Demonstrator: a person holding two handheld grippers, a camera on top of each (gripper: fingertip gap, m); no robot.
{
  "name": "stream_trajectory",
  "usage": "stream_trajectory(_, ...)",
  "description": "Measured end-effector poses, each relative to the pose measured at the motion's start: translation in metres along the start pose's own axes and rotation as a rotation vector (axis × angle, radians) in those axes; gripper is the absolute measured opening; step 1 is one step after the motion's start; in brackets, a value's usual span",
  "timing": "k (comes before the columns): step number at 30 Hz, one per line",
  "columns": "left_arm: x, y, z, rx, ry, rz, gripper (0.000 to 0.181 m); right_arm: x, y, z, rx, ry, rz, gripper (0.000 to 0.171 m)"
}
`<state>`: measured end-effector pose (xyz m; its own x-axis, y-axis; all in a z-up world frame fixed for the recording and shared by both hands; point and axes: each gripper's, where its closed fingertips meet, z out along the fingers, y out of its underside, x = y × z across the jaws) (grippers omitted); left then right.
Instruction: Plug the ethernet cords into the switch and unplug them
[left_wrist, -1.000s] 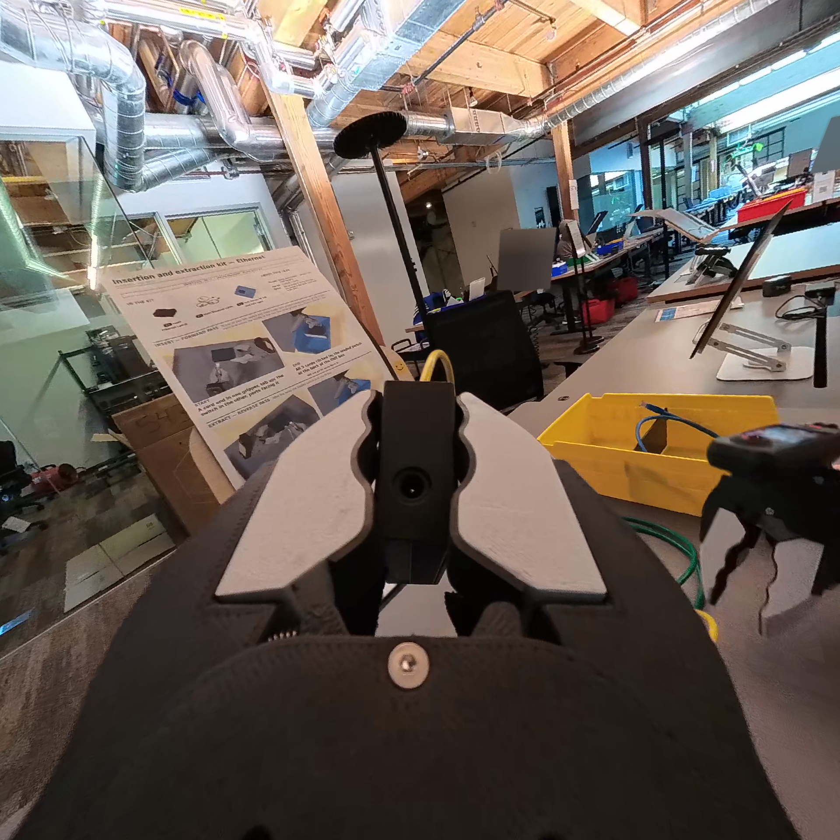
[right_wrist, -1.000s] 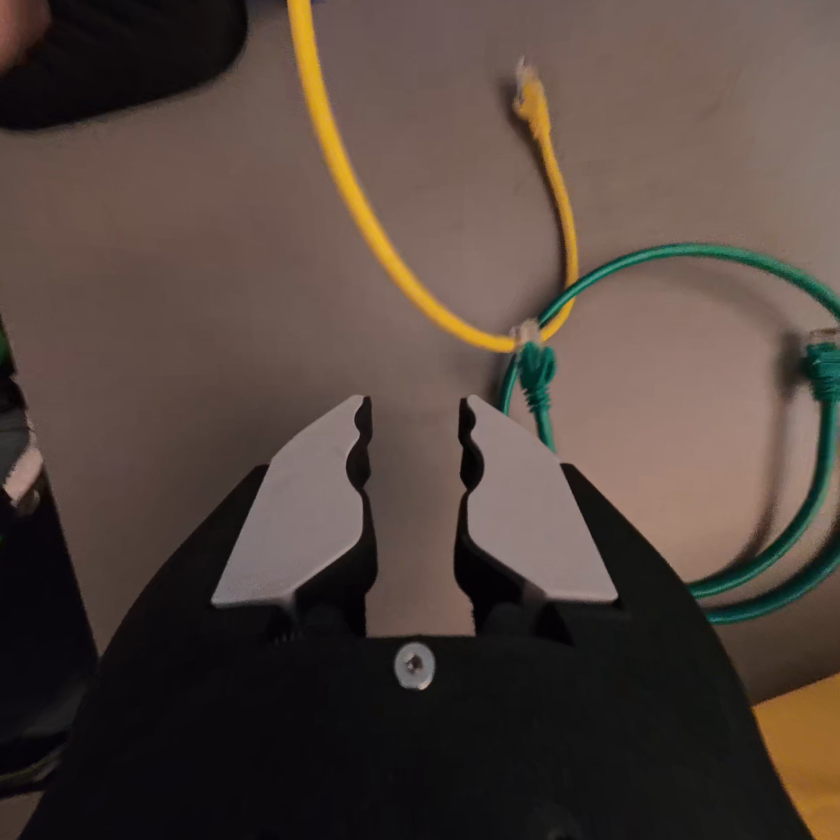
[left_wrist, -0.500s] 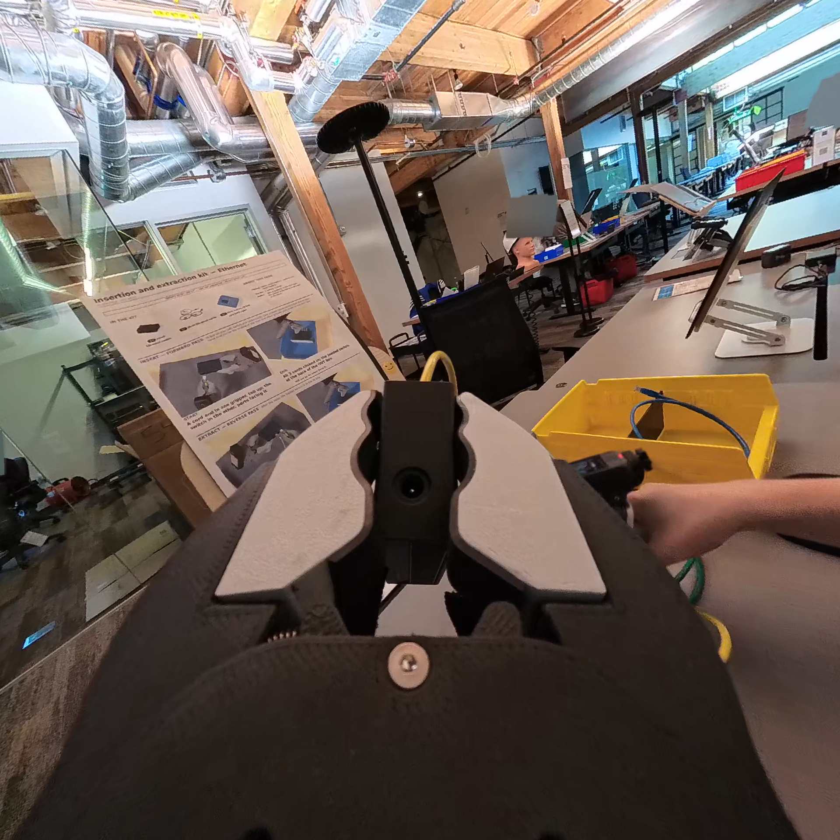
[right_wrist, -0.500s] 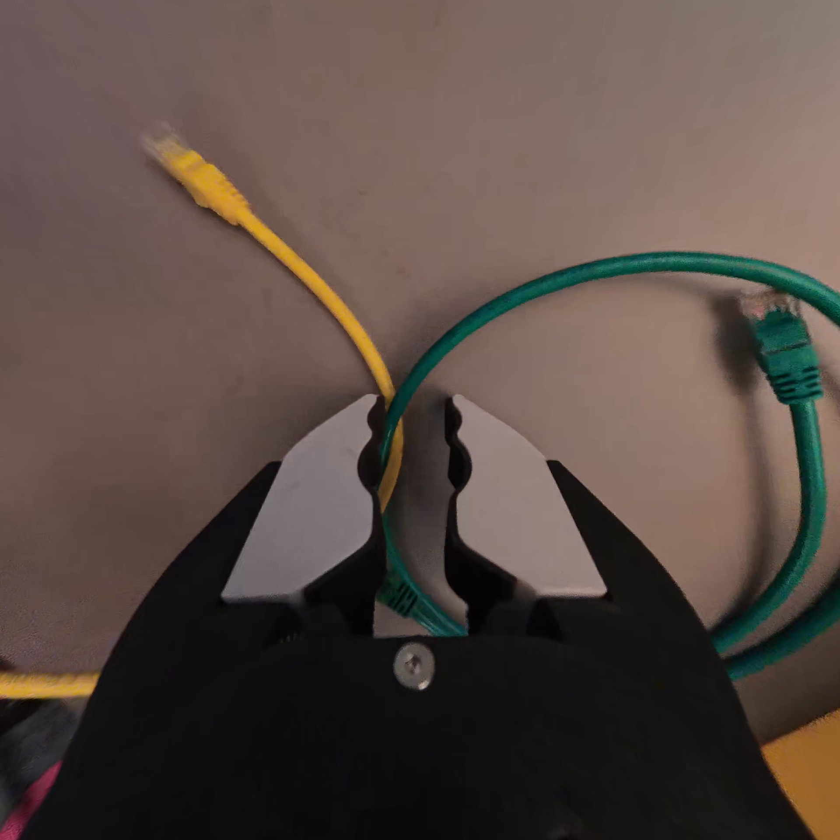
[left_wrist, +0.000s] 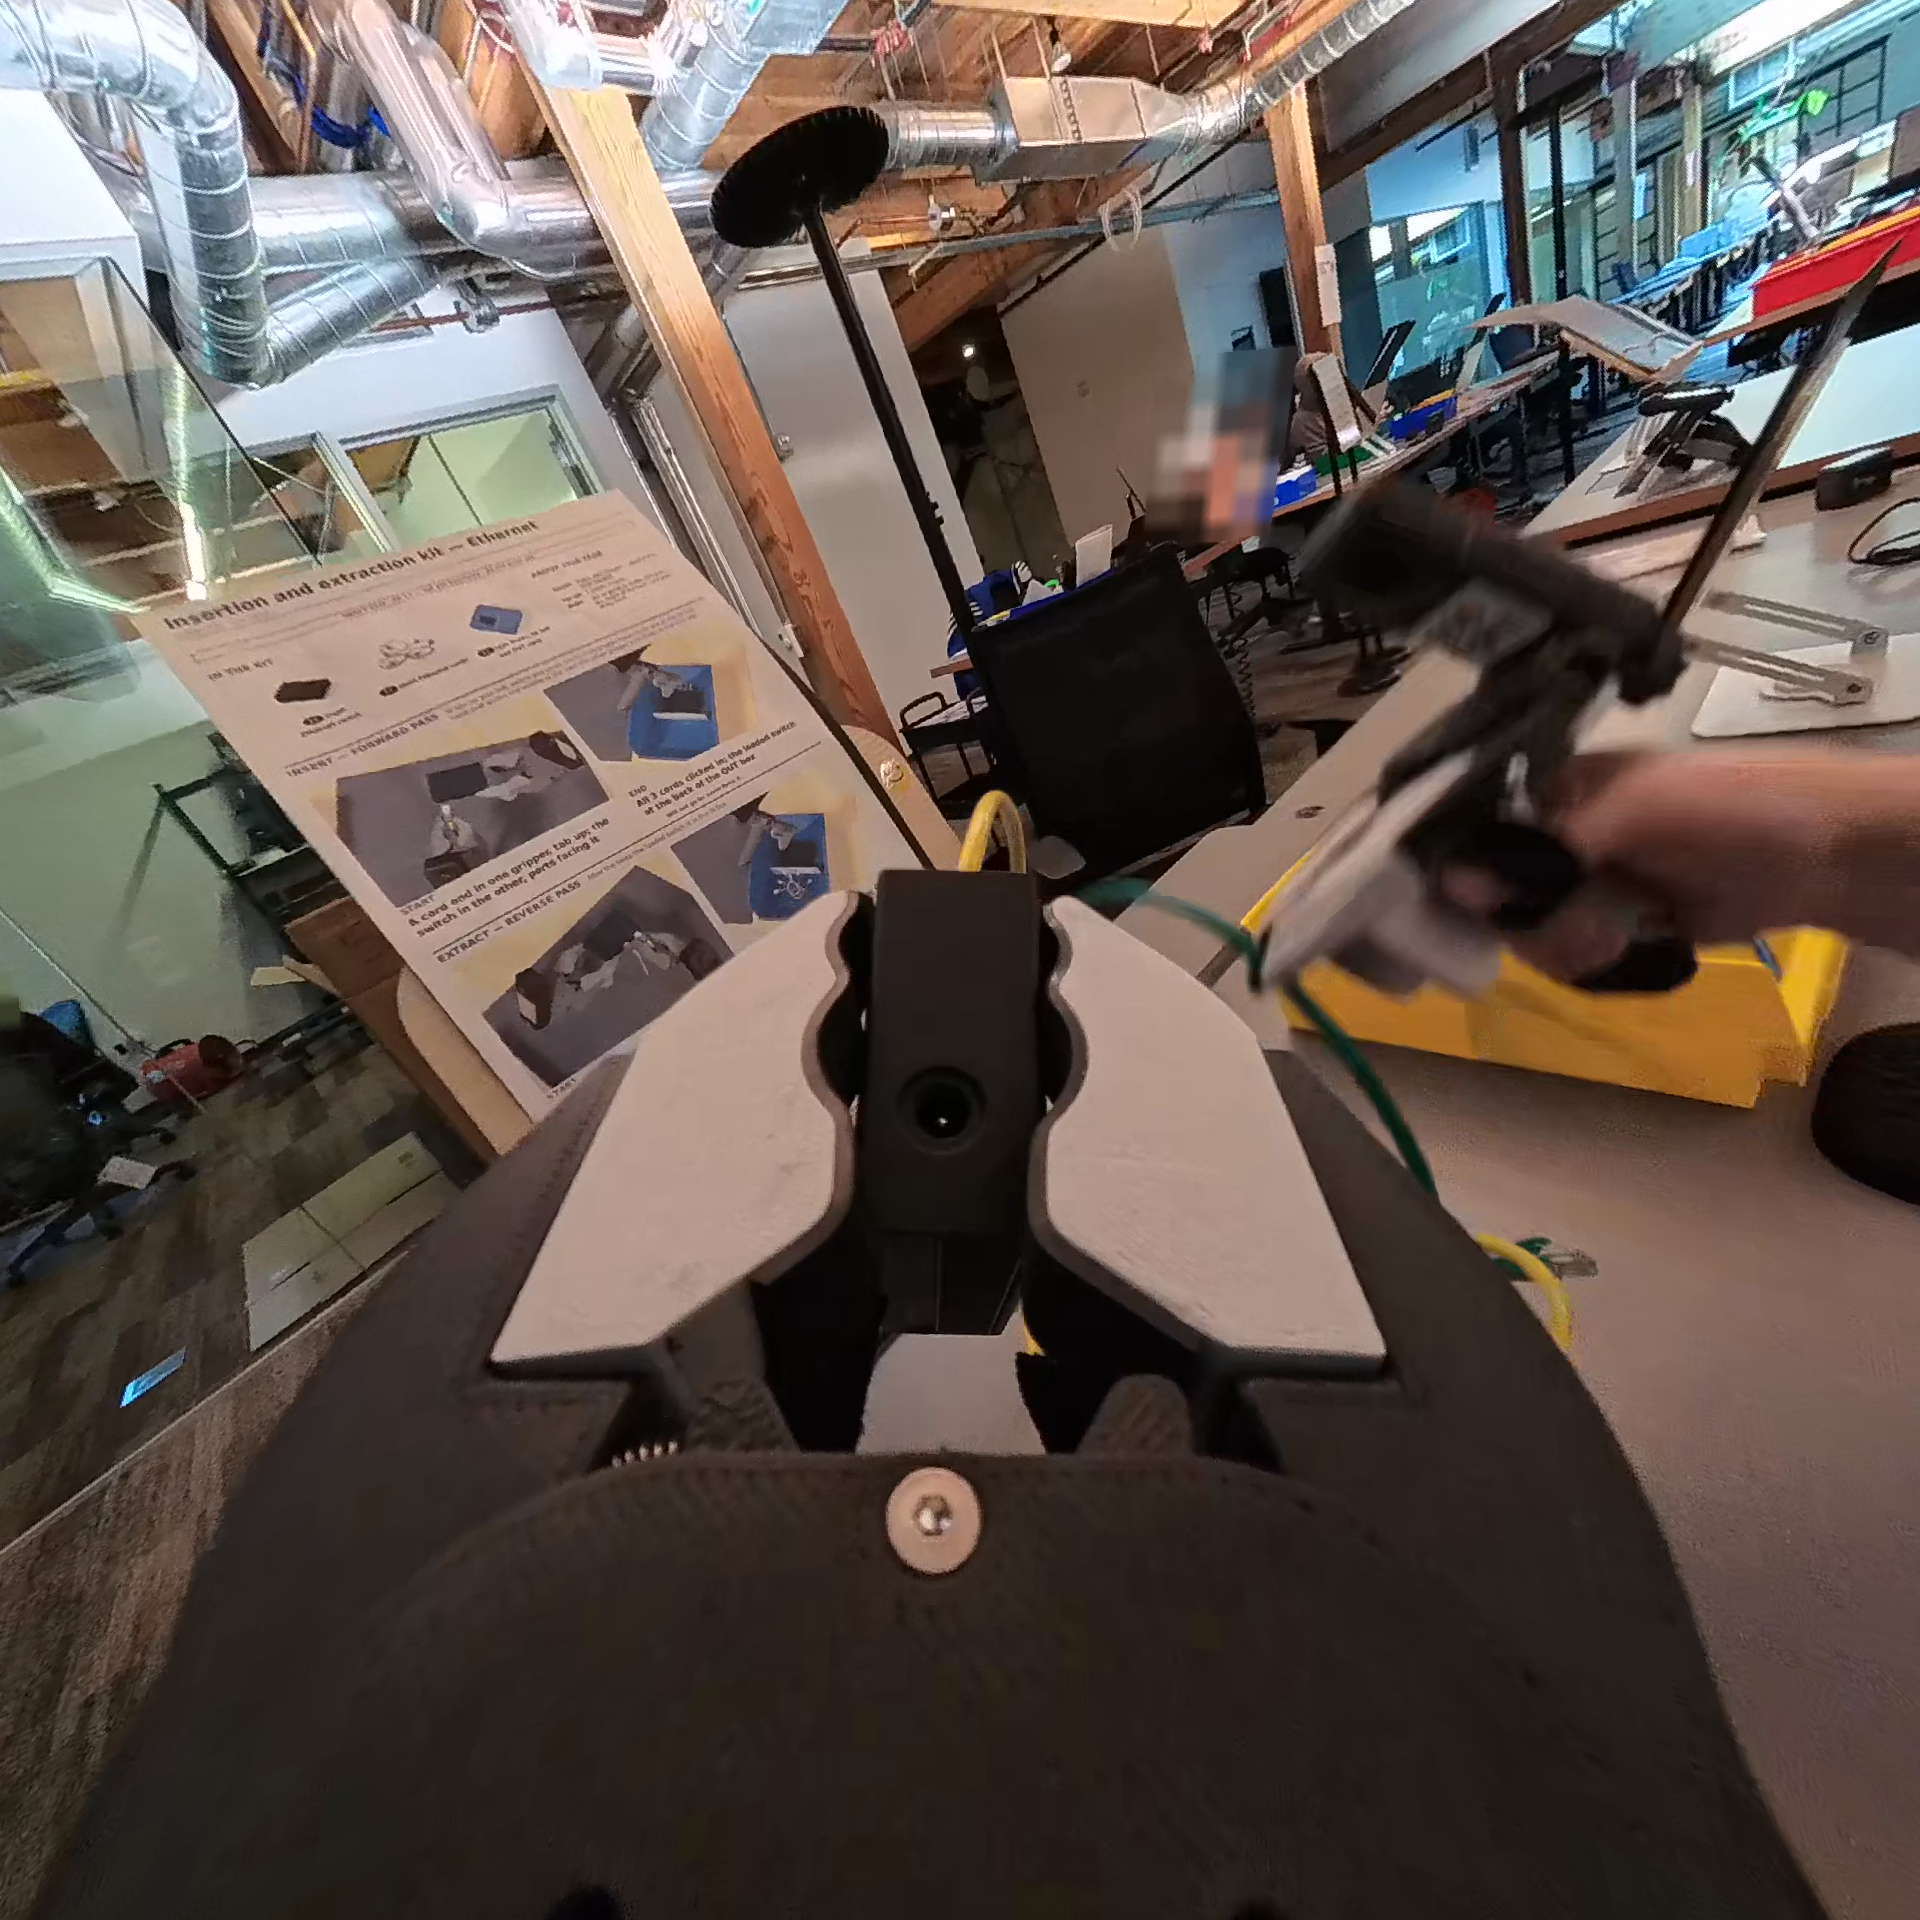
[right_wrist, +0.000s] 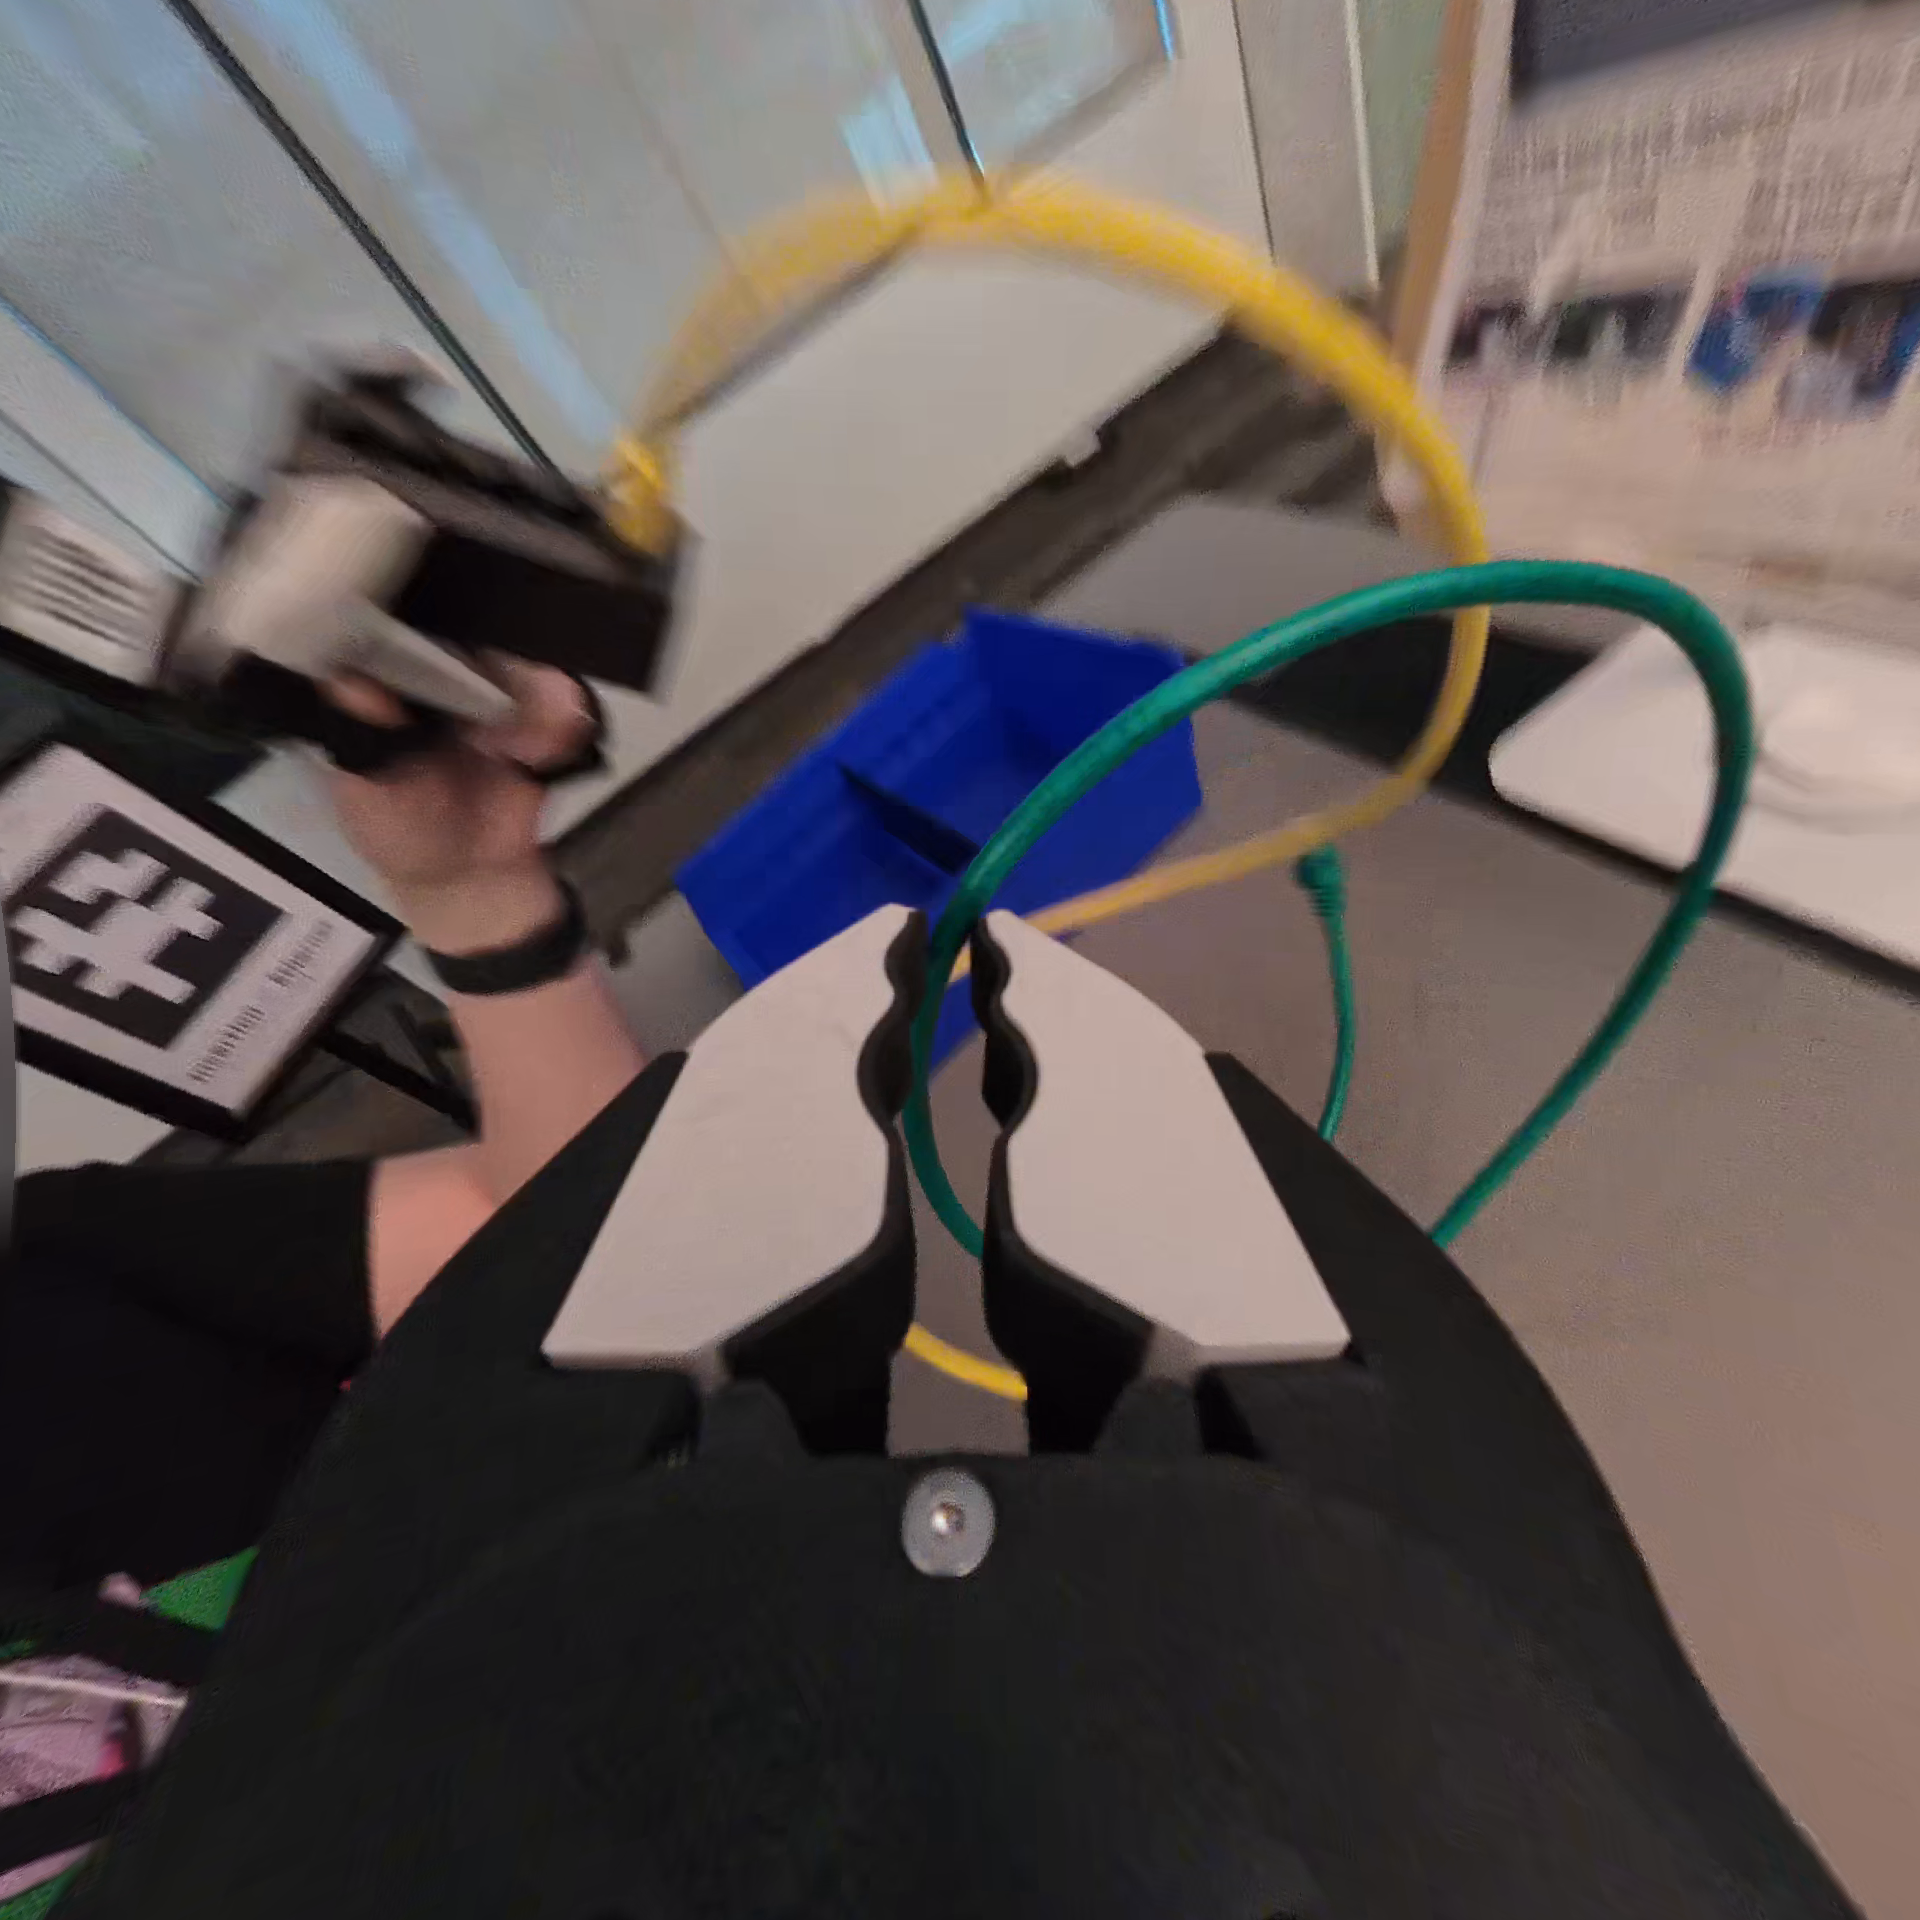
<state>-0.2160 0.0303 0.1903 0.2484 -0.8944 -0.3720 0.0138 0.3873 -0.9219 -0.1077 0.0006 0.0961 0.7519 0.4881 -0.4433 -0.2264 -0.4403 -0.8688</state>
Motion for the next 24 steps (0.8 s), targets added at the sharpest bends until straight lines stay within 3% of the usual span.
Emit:
stream_trajectory(6, 0.005, 0.004, 0.007, 0.003, 0.038, -0.031, 0.029, -0.044, -0.081, -0.046, 0.146, -0.051, -0.114, 0.007)
stream_trajectory(10, 0.005, 0.001, 0.005, 0.019, 0.040, -0.042, 0.029, -0.032, -0.085, -0.058, 0.053, 0.086, -0.200, 0.008)
stream_trajectory(17, 0.011, -0.007, 0.004, 0.058, 0.080, -0.074, 0.029, 0.069, 0.063, -0.036, -0.503, 0.400, -0.179, 0.008)
stream_trajectory(21, 0.021, -0.009, 0.005, 0.059, 0.114, -0.070, 0.029, 0.103, 0.147, -0.005, -0.686, 0.408, -0.111, 0.007)
stream_trajectory(24, 0.027, -0.009, 0.007, 0.046, 0.120, -0.049, 0.029, 0.109, 0.181, 0.013, -0.730, 0.366, -0.087, 0.009)
